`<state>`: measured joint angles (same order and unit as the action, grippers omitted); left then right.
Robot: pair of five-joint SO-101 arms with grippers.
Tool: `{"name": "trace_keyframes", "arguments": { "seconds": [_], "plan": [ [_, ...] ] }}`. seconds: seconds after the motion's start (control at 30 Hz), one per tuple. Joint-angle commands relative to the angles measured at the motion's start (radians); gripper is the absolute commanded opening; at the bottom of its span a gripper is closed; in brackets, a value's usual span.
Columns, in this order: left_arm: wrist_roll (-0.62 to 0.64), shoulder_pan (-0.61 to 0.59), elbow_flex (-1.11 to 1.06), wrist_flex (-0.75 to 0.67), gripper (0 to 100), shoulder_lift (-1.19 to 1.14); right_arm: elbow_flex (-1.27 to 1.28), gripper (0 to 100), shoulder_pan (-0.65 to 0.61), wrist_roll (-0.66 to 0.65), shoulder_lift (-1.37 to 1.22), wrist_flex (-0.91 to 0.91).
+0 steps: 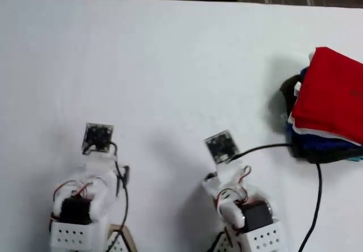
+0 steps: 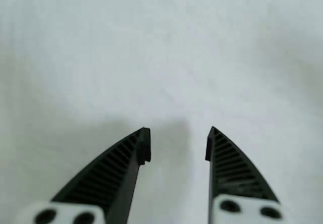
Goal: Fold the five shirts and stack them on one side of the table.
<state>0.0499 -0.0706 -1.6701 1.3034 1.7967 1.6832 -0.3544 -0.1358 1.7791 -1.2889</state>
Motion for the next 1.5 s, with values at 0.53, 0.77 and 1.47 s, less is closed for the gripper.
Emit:
{"name": "trace_keyframes", "arguments": {
  "seconds": [0.53, 0.77, 1.47],
  "plan": [
    [-0.166, -0.103, -0.024, -0.02, 20, 0.02, 0.009, 3.5, 0.168, -0.025, 0.016, 0.019],
    [-0.166, -0.103, -0.024, -0.02, 20, 0.02, 0.009, 3.5, 0.168, -0.025, 0.016, 0.019],
    [-0.166, -0.103, -0.024, -0.02, 20, 0.02, 0.009, 3.5, 0.168, -0.025, 0.016, 0.019]
  ]
}}
